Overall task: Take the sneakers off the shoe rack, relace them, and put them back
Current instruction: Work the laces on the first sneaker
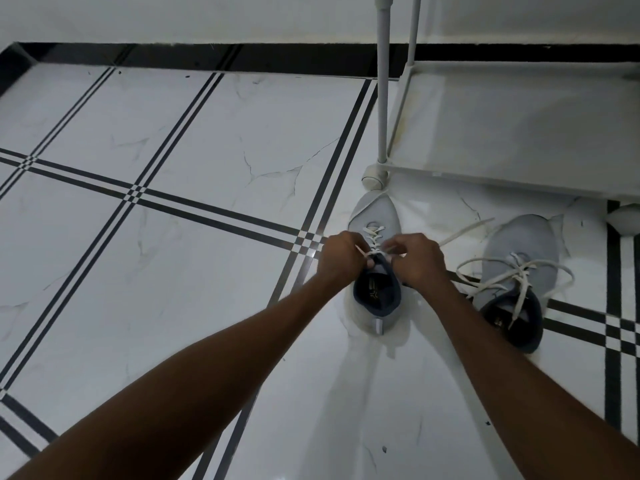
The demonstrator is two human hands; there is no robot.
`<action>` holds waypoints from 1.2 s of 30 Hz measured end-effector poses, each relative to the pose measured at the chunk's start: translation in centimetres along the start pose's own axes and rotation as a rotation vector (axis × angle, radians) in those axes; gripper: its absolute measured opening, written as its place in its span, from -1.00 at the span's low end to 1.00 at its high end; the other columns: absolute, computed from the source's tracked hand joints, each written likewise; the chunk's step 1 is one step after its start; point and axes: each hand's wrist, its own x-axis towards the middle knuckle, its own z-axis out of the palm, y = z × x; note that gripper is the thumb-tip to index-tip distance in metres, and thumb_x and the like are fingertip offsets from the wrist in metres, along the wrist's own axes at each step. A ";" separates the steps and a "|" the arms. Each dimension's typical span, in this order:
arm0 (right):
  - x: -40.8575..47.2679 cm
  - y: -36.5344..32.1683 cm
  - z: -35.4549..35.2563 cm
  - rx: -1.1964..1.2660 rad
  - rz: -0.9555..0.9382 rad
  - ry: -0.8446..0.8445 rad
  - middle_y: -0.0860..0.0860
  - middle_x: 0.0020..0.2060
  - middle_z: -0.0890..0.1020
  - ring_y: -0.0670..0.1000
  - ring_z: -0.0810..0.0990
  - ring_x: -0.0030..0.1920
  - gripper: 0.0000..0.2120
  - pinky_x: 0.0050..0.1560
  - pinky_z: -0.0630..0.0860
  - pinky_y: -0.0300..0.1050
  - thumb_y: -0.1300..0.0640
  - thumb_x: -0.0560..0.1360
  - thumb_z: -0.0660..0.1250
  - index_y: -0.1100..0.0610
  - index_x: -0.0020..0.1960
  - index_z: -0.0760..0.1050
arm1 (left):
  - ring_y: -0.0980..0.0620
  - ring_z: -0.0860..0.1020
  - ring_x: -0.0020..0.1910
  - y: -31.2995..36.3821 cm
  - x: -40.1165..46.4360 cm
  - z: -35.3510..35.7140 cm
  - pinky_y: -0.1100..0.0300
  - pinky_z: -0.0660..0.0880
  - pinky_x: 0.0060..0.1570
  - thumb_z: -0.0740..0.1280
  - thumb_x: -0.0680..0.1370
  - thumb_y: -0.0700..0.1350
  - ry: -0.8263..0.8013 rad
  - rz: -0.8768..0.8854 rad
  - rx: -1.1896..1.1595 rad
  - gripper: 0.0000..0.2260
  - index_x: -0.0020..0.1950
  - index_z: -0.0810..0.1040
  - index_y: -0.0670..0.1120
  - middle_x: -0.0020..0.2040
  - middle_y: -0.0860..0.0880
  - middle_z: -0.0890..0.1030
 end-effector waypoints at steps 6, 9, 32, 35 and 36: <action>0.4 0.6 0.2 0.005 -0.013 -0.036 0.07 -0.20 0.70 0.09 0.64 -0.11 -0.94 -0.12 0.43 -0.20 0.23 0.42 0.44 0.15 -0.14 0.68 | -0.02 0.65 -0.19 -1.1 0.0 0.3 0.10 0.57 -0.15 0.61 0.28 -0.16 0.004 -0.055 -0.247 -0.83 -0.19 0.69 -0.13 -0.25 -0.04 0.69; 0.1 1.3 0.5 -0.052 -0.030 0.021 0.01 -0.27 0.58 0.07 0.54 -0.18 -0.93 -0.17 0.36 -0.19 0.27 0.45 0.38 0.16 -0.18 0.62 | 0.08 0.59 -0.32 -1.7 -0.3 0.2 0.23 0.50 -0.28 0.58 0.34 -0.17 -0.021 0.053 -0.183 -0.88 -0.22 0.68 -0.15 -0.35 0.03 0.62; 1.1 1.8 -4.0 0.573 -0.030 -0.642 0.25 -0.14 0.66 0.03 0.51 -0.25 -0.93 -0.23 0.47 -0.20 0.25 0.50 0.42 0.25 -0.12 0.64 | -0.07 0.62 0.13 -3.1 0.2 -6.5 0.04 0.52 0.23 0.40 0.55 -0.11 -0.608 -0.008 -0.646 -0.90 -0.14 0.68 -0.07 0.14 -0.19 0.67; 0.2 2.2 -2.7 0.816 0.100 -0.637 0.10 -0.30 0.66 -0.02 0.47 -0.36 -0.91 -0.30 0.44 -0.22 0.27 0.56 0.32 0.25 -0.08 0.59 | -0.10 0.57 0.05 -2.9 0.3 -5.8 0.08 0.47 0.08 0.40 0.55 -0.11 -0.664 0.003 -0.696 -0.93 -0.03 0.66 -0.08 0.18 -0.26 0.63; -0.1 2.2 -2.3 0.842 0.128 -0.597 0.06 -0.31 0.67 -0.05 0.46 -0.40 -0.89 -0.36 0.44 -0.26 0.27 0.57 0.30 0.23 -0.08 0.59 | -0.08 0.56 -0.01 -3.0 0.2 -5.4 0.09 0.46 0.03 0.41 0.54 -0.10 -0.648 -0.007 -0.716 -0.89 0.01 0.66 -0.10 0.08 -0.24 0.65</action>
